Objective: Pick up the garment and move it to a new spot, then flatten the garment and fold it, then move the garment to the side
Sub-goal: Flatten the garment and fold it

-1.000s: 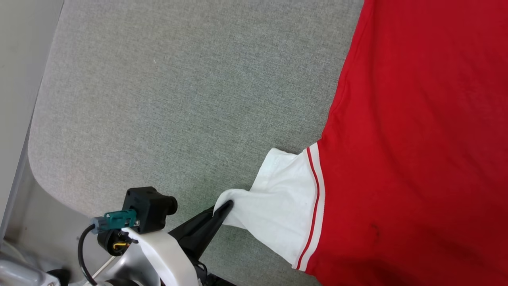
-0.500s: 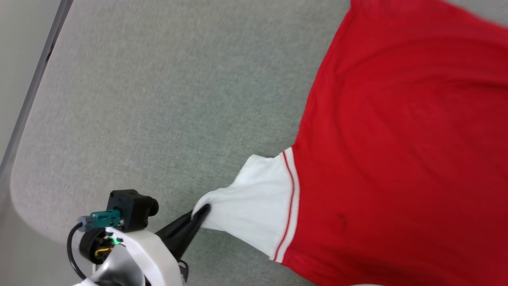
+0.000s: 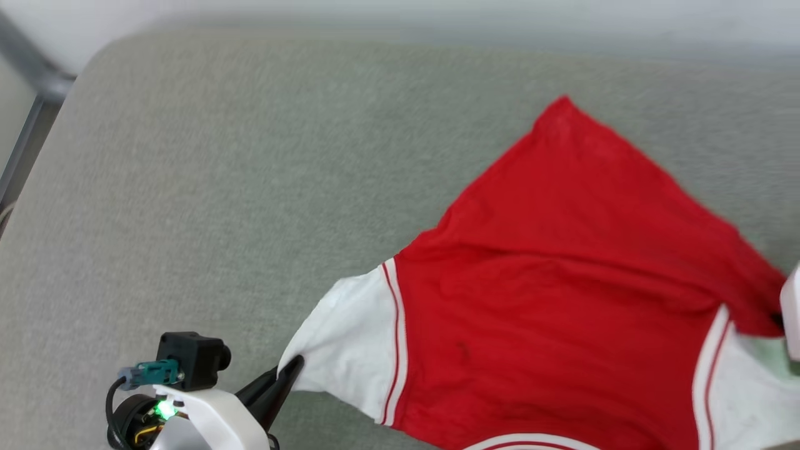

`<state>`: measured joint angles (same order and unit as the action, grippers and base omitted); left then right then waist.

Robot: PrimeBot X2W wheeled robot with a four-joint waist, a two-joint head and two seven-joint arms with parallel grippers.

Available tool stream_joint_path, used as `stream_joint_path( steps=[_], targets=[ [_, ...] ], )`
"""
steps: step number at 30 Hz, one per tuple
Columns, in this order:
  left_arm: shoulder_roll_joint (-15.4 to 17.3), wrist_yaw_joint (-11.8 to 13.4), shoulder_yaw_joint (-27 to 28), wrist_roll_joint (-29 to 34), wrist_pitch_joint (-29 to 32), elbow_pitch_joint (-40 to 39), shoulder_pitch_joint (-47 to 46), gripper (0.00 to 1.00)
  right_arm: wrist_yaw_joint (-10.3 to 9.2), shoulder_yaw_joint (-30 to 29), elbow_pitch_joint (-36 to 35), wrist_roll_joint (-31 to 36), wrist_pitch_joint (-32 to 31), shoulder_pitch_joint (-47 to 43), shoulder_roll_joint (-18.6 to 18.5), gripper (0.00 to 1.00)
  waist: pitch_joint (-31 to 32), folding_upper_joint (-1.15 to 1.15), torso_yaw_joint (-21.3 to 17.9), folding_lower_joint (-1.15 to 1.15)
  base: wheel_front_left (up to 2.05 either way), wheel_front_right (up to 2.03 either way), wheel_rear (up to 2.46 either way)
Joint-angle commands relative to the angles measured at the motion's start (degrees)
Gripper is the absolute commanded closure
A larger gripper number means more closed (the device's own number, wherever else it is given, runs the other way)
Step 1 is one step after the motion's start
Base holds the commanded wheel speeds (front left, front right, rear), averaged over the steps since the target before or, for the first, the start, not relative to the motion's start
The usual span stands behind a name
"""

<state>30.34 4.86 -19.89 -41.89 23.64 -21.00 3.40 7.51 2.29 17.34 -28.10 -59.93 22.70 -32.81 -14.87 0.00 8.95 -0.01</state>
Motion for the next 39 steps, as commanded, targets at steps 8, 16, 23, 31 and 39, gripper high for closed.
stream_joint_path(
  steps=[8,16,23,31,39],
  targets=[
    [-0.8,1.4,0.4,0.5,-1.9,0.7,2.2,1.00,-0.04,-2.6,-7.3,-3.4,-0.8,-12.2,1.8,1.00,7.0,0.00,-5.3,0.01,0.00,0.00,0.00],
    [-2.4,1.8,0.0,0.8,-3.9,1.9,2.3,1.00,-0.04,-4.8,-13.6,-3.2,-3.7,-23.0,3.3,1.00,8.5,0.00,-6.2,0.01,0.00,0.00,0.00],
    [-3.1,1.2,-0.8,1.0,-4.5,2.0,0.8,1.00,-0.04,-6.0,-17.5,-4.2,-3.1,-23.1,4.2,0.00,7.7,0.00,-5.7,0.01,0.00,0.00,0.00],
    [-2.1,1.6,-1.6,3.3,-4.0,-0.3,-0.7,1.00,-0.04,-6.9,-24.2,-6.6,-4.7,-15.1,3.1,0.00,4.7,0.00,-3.3,0.01,0.00,0.00,0.00],
    [-2.6,1.3,-4.1,5.6,-2.5,-4.6,-4.0,1.00,-0.04,-4.8,-23.5,-4.8,-5.4,-2.8,3.8,0.00,-1.5,0.00,1.9,0.01,0.00,0.00,0.00]
  ],
)
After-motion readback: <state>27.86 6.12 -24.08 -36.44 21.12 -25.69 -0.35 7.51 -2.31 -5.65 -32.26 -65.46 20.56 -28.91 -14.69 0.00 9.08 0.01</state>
